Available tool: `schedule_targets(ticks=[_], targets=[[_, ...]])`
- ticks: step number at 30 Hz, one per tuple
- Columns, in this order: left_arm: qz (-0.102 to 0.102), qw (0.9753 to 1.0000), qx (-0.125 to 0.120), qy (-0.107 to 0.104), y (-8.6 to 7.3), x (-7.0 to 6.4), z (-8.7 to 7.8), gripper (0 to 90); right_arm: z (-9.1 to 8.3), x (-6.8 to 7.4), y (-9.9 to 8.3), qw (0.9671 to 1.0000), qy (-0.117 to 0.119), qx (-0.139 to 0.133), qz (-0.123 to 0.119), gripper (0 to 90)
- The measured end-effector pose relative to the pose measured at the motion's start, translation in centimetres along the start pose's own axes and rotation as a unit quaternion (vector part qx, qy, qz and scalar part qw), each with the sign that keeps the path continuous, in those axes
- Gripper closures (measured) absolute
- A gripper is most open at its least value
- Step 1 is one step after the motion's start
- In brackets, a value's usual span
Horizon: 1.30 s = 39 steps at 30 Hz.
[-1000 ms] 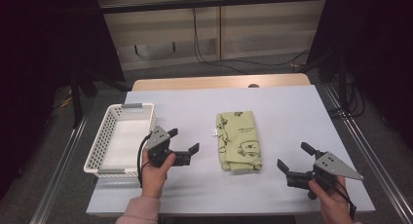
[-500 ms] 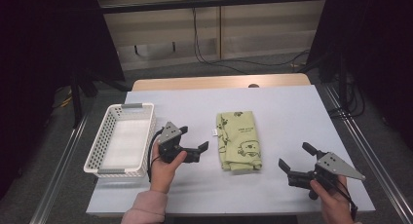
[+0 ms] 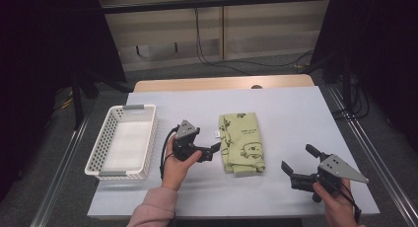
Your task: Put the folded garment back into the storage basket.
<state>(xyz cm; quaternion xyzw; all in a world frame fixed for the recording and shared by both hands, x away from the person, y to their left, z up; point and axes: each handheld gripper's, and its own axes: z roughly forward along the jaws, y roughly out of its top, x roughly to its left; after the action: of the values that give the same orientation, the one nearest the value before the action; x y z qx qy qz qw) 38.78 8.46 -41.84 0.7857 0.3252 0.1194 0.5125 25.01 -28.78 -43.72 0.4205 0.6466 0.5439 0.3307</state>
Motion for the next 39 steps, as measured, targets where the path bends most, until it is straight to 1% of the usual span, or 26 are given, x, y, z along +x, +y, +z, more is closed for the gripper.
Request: schedule_targets(ticks=[4,6,12,14,15,16,18,19,21,22,24,27,28,30,32,33,34,35,38,39], targets=[[-0.001,1.0000,-0.002,-0.003,0.2,0.0,0.4,3.1,0.0,0.0,0.0,1.0000,0.002,0.000,-0.001,0.6],[0.000,1.0000,0.004,-0.002,0.4,0.1,0.7,3.1,0.0,0.1,0.0,1.0000,0.003,0.000,-0.002,0.6],[0.000,1.0000,0.005,-0.005,0.7,0.1,1.5,3.1,0.1,0.1,0.0,1.0000,0.003,0.000,-0.002,0.6],[0.002,0.9999,0.013,-0.003,0.9,0.0,1.8,3.1,0.1,0.1,0.0,1.0000,0.004,0.000,-0.003,0.6],[0.007,0.9998,0.017,-0.002,1.0,0.0,2.0,3.0,0.1,0.1,0.1,1.0000,0.005,-0.001,-0.004,0.7],[0.002,0.9999,0.016,-0.003,1.0,-0.1,2.2,3.0,0.1,0.1,0.1,1.0000,0.005,-0.001,-0.004,0.7],[0.002,0.9999,0.016,-0.006,1.0,-0.1,2.3,3.0,0.0,0.1,0.1,1.0000,0.001,0.000,-0.003,0.7],[0.004,0.9998,0.020,-0.003,1.0,-0.1,2.5,3.0,0.0,0.1,0.1,1.0000,0.001,0.000,-0.003,0.7],[0.004,0.9998,0.019,-0.003,1.0,0.0,2.7,3.0,0.1,0.1,0.1,1.0000,0.001,-0.001,-0.003,0.7],[0.000,0.9998,0.019,-0.003,1.1,0.0,2.8,2.9,0.1,0.1,0.1,1.0000,0.002,-0.001,-0.004,0.7],[-0.002,0.9997,0.026,-0.001,1.1,0.1,3.1,2.7,0.1,0.1,0.1,1.0000,0.004,-0.001,-0.005,0.7],[-0.002,0.9995,0.030,-0.003,1.1,0.1,3.4,2.5,0.1,0.1,0.1,1.0000,0.005,-0.001,-0.005,0.7],[0.003,0.9992,0.040,-0.002,1.1,0.2,3.6,2.5,0.1,0.1,0.1,1.0000,0.004,-0.001,-0.005,0.7],[-0.001,0.9990,0.045,-0.002,1.0,0.1,3.9,2.9,0.1,0.1,0.1,1.0000,0.005,-0.001,-0.005,0.7],[0.002,0.9988,0.049,-0.006,1.0,0.1,4.1,3.2,0.1,0.1,0.1,1.0000,0.003,0.000,-0.006,0.7],[0.000,0.9988,0.049,-0.008,0.9,0.1,4.3,3.4,0.1,0.1,0.1,1.0000,0.004,0.001,-0.005,0.7],[-0.002,0.9986,0.053,-0.005,0.9,0.0,4.4,3.4,0.1,0.1,0.1,1.0000,0.004,0.001,-0.005,0.7],[0.000,0.9980,0.063,-0.005,0.9,0.1,4.5,3.5,0.1,0.1,0.1,1.0000,0.005,-0.001,-0.006,0.8],[-0.010,0.9976,0.069,-0.006,0.8,0.2,4.9,5.5,0.1,0.1,0.1,1.0000,0.004,0.000,-0.006,0.8],[-0.010,0.9974,0.072,-0.004,0.8,0.2,5.0,5.7,0.1,0.1,0.1,1.0000,0.004,0.000,-0.006,0.9]])
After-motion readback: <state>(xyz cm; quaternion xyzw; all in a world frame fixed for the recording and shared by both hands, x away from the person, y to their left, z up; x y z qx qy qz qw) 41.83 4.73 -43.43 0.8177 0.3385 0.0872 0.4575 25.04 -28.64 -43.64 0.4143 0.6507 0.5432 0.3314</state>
